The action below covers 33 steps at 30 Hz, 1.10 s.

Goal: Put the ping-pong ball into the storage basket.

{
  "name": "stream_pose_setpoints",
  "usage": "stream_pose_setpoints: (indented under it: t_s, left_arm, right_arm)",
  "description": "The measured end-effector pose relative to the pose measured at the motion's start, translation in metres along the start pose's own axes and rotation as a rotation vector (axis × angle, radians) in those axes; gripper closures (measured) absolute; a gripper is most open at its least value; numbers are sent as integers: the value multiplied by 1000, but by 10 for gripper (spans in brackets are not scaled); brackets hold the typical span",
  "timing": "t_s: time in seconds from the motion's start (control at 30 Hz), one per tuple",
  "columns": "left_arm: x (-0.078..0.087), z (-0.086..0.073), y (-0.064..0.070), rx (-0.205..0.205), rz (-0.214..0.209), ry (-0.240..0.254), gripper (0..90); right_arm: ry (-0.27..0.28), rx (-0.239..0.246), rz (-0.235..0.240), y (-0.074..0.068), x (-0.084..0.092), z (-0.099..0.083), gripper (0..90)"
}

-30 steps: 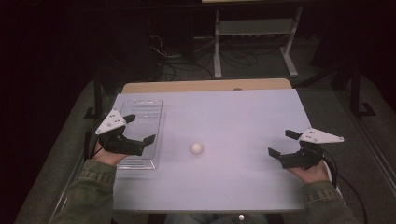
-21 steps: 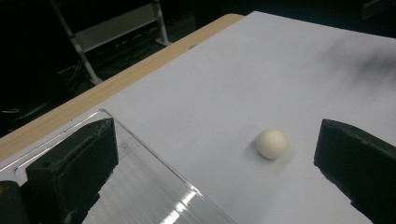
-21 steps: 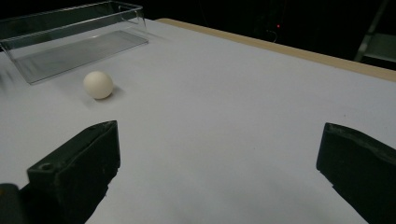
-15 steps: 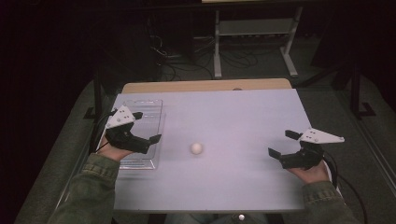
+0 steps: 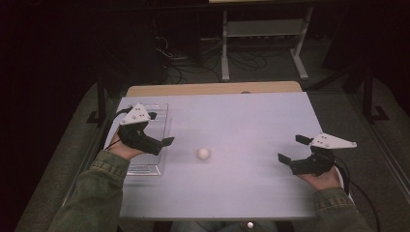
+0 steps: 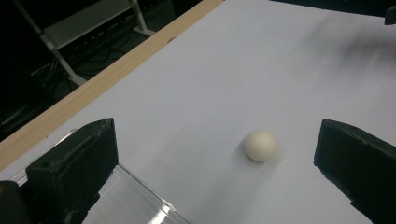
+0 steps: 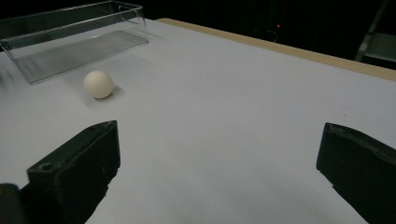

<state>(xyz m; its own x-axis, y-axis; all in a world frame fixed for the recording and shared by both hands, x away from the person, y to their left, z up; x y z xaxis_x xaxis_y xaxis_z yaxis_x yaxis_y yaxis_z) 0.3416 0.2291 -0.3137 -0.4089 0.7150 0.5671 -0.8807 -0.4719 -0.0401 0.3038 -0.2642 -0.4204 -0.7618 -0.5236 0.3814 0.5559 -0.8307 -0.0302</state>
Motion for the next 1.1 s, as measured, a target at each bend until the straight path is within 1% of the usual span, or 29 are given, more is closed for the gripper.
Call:
stream_pose_setpoints:
  t_s: [0.2, 0.4, 0.47, 0.53, 0.57, 0.7, 0.73, 0.87, 0.93, 0.97, 1.1]
  left_arm:
    - [-6, 6, -3, -8, -12, -15, 0]
    - [-10, 11, -4, -29, -21, -43, 0]
    - [-11, 14, -4, -29, -23, -46, 0]
    - [-12, 17, -4, -43, -29, -56, 0]
    - [-13, 19, -3, -40, -32, -53, 0]
    - [-16, 24, -3, -53, -44, -68, 0]
    - [-17, 25, -3, -61, -47, -74, 0]
    - [-24, 26, -6, -67, -55, -111, 0]
    - [-25, 27, -6, -66, -57, -114, 0]
    - [-27, 28, -7, -71, -67, -127, 0]
    - [-31, 29, -7, -80, -78, -141, 0]
  right_arm:
    - [1, 0, 1, 0, 0, 0, 0]
    - [1, 0, 0, 0, 1, 0, 0]
    - [1, 0, 0, 0, 1, 0, 0]
    - [1, 0, 0, 0, 1, 0, 0]
    - [1, 0, 1, 0, 1, 0, 0]
    - [0, 0, 2, 0, 1, 0, 0]
    - [1, 0, 3, 0, 1, 0, 0]
    - [-1, 0, 2, 0, 1, -1, 0]
    - [-1, 1, 2, 0, 1, -1, 0]
    - [0, 1, 2, 0, 1, -1, 0]
    - [-1, 0, 2, 0, 0, -1, 0]
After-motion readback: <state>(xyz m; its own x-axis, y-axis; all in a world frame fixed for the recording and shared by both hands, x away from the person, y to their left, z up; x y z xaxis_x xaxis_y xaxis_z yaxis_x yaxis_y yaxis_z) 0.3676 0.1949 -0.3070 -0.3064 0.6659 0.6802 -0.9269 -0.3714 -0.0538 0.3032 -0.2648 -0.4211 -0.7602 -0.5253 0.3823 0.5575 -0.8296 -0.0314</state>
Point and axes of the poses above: each handheld gripper's, and its own axes: x roughly backward along the jaws, z roughly out of its top, y roughly to its right, the point moved 1 cm from there along -x, roughly forward along the jaws, and after that the axes turned 9 degrees about -z, right-handed, at the moved point
